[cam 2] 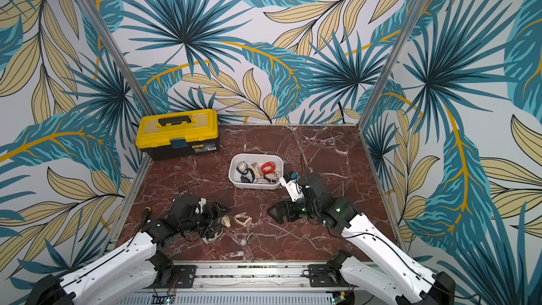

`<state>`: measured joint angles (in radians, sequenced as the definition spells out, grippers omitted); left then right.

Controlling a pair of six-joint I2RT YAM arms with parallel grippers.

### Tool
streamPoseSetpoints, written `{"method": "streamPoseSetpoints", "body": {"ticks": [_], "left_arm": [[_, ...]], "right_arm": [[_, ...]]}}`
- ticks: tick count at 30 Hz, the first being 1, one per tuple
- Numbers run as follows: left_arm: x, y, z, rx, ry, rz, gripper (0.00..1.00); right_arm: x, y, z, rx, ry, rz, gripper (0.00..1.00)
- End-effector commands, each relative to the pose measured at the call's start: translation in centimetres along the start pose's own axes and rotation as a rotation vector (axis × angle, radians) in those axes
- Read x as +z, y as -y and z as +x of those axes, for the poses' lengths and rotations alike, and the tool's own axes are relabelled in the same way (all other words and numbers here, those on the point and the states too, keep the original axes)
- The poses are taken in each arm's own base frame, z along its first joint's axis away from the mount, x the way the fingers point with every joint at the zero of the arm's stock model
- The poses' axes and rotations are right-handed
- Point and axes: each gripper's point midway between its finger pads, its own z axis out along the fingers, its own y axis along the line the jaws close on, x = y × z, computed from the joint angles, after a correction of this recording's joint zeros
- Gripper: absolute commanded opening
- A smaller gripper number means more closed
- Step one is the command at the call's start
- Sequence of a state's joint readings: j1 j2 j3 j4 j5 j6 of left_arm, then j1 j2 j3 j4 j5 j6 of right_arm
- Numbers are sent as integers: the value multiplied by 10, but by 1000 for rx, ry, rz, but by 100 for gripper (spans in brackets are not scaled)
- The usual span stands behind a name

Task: Put the watch into the storage box
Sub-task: Pick up the watch at the center of the board.

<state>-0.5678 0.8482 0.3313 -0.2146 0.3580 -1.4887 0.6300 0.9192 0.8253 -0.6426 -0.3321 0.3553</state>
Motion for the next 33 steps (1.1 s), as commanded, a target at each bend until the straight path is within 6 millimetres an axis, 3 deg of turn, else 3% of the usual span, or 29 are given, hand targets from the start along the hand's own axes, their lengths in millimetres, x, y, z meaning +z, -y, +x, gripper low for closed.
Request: {"method": "streamPoseSetpoints", "body": {"ticks": [1, 10, 20, 28, 33], "left_arm": [[8, -9, -9, -3, 37, 0, 81], [20, -12, -12, 9, 31, -38, 77], [31, -14, -19, 21, 46, -45, 58], [38, -20, -18, 44, 25, -71, 21], [31, -13, -16, 96, 21, -76, 0]], "right_arm": [[7, 0, 6, 13, -11, -22, 100], [2, 2, 8, 10, -12, -1, 100], [2, 5, 11, 17, -9, 9, 100], [0, 8, 12, 20, -5, 27, 100], [0, 10, 12, 22, 0, 38, 100]]}}
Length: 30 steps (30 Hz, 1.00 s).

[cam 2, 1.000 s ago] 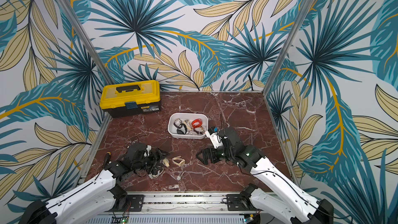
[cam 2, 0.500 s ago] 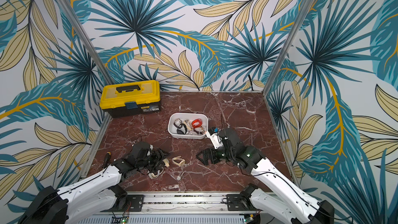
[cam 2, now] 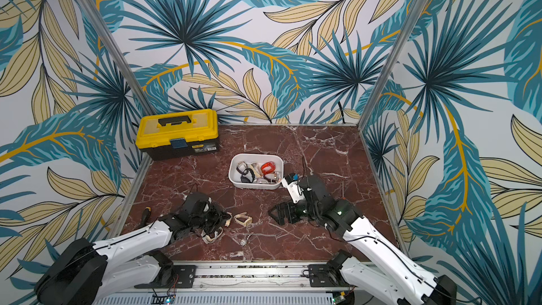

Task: Put the watch into the storage box
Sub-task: Pick up the watch at the center of the board, then place the watch in the storage box.

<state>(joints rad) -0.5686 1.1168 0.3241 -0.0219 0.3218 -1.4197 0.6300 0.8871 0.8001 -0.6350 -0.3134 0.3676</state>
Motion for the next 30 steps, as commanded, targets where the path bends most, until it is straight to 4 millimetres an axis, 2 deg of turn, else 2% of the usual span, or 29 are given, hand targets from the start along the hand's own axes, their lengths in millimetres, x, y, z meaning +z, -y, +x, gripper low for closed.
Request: {"method": "streamPoseSetpoints", "body": {"ticks": [1, 7, 12, 16, 19, 23, 30], "left_arm": [[-8, 9, 2, 75, -2, 4, 0], [-30, 34, 5, 292, -21, -76, 0], [-53, 77, -5, 590, -39, -221, 0], [-57, 115, -24, 804, -26, -357, 0], [-46, 137, -45, 942, -14, -459, 0], [-17, 164, -71, 1128, 23, -569, 0], [28, 176, -114, 1254, 40, -752, 0]], "right_arm": [[2, 7, 8, 14, -18, 27, 100], [6, 9, 7, 16, -25, 35, 99], [6, 12, 8, 12, -27, 55, 100], [4, 9, 9, -8, -21, 38, 100], [0, 4, 6, -28, 9, 7, 100], [-2, 2, 5, -35, 35, -6, 100], [5, 6, 7, -25, 4, 10, 100]]}}
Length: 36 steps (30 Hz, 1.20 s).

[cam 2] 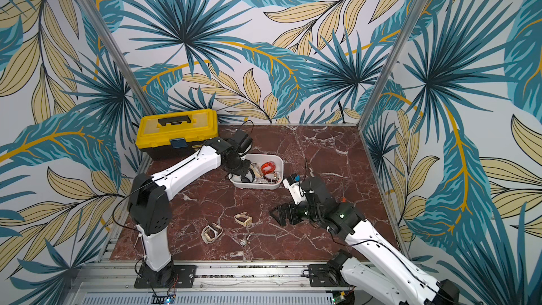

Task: Put the watch into the storage box
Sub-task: Place the watch in the storage box.

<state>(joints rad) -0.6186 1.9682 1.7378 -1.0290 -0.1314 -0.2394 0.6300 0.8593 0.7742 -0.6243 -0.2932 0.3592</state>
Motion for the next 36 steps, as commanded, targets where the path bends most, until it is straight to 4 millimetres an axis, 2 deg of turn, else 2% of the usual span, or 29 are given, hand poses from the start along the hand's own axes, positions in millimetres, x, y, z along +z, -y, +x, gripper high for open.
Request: {"method": "streamPoseSetpoints", "body": {"ticks": [1, 8, 17, 30, 36], "left_arm": [[-1, -18, -20, 118, 7, -129, 0], [20, -19, -54, 176, 47, -191, 0], [41, -10, -75, 217, 98, -197, 0], [71, -3, -69, 270, 115, -221, 0], [85, -6, -61, 274, 114, -241, 0]], "right_arm": [[7, 2, 5, -13, -18, -5, 100], [11, 3, 5, -11, -23, 2, 100], [14, 6, 7, 2, -26, 4, 100], [12, 10, 11, 7, -21, 23, 100], [12, 10, 12, 13, -23, 19, 100]]}}
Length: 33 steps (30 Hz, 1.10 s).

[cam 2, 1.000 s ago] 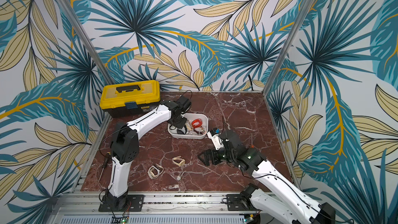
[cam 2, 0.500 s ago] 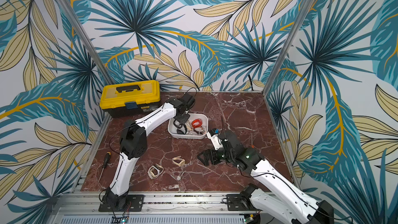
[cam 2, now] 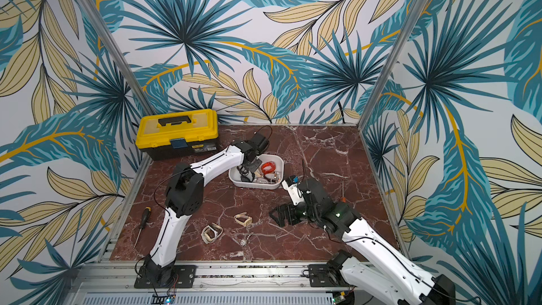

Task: Put the watch into the storage box
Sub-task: Place the watch in the storage box.

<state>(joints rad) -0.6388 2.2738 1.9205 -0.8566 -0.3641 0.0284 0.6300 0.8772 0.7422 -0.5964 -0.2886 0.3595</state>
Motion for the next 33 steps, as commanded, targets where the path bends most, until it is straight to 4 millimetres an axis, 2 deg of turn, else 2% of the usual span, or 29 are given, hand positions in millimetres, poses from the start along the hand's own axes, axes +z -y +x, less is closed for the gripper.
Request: {"method": "streamPoseSetpoints", "body": {"ticks": [1, 4, 10, 16, 22, 24, 26, 29, 32, 33], "left_arm": [[2, -3, -3, -6, 34, -27, 0], [2, 0, -1, -15, 46, -9, 9], [-4, 1, 2, -40, 52, 4, 38], [-36, -10, -9, -73, 113, -4, 42], [-71, -23, -11, -135, 165, 1, 43], [-89, -27, -9, -169, 203, 16, 44], [-111, -28, -7, -213, 276, 64, 49], [-157, -30, 5, -285, 406, 169, 70], [-198, -28, 28, -336, 506, 275, 91], [-205, -25, 40, -351, 520, 308, 95]], "right_arm": [[2, 3, 4, 6, -2, 8, 100], [2, 3, 4, 9, -3, 10, 100], [1, 2, 3, 9, 0, 8, 100], [2, 3, 1, 10, 6, 10, 100], [5, 2, 0, 13, 8, 2, 100], [7, 3, -3, 20, 16, 10, 99], [11, 9, -7, 38, 32, 41, 100], [24, 5, -10, 68, 10, 10, 100], [40, -12, -16, 87, -15, -98, 100], [46, -16, -17, 92, -24, -129, 100]]}}
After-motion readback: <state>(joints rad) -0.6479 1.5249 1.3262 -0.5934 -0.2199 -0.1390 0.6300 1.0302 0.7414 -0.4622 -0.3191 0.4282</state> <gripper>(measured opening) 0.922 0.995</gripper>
